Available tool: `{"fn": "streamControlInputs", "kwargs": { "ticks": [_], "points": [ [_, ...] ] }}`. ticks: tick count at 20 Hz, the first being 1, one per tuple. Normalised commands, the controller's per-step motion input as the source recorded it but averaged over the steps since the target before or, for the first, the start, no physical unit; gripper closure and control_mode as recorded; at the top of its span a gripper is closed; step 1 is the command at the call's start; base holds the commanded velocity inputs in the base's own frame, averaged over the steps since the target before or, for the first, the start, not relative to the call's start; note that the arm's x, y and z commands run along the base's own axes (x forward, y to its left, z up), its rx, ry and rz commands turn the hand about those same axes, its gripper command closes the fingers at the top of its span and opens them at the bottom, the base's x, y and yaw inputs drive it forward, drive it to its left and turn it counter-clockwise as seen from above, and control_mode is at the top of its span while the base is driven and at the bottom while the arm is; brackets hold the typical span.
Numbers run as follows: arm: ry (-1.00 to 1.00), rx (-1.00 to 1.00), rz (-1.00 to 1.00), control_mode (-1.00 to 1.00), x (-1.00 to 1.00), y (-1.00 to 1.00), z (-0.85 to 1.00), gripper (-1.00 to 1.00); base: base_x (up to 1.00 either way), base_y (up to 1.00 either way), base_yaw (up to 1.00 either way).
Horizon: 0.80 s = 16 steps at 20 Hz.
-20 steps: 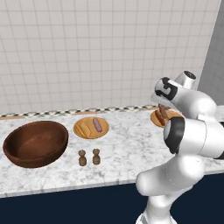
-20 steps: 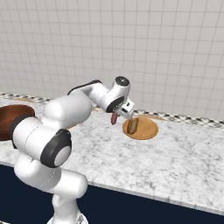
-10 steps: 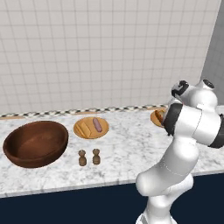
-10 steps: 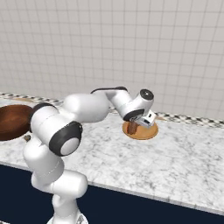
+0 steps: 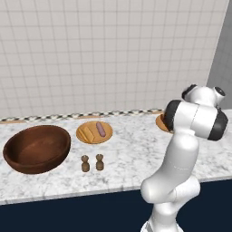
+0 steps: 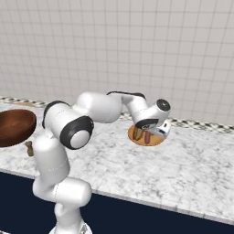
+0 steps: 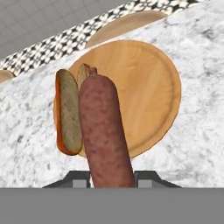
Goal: Place one bun and one sausage from the bowl on each plate.
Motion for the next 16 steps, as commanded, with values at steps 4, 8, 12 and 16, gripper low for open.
{"fn": "streamControlInputs", "kwargs": {
  "ticks": [4,8,12,16],
  "points": [
    [0.00,0.00,0.02,-1.00,0.38,-0.14,-0.19,1.00,0.00,0.00,0.00],
    [0.00,0.00,0.01,-1.00,0.37,-0.11,-0.26,1.00,0.00,0.00,0.00],
    [0.00,0.00,0.01,-1.00,0.39,-0.06,-0.31,1.00,0.00,0.00,0.00],
    [0.00,0.00,0.00,-1.00,0.40,-0.04,-0.23,1.00,0.00,0.00,0.00]
  ]
}}
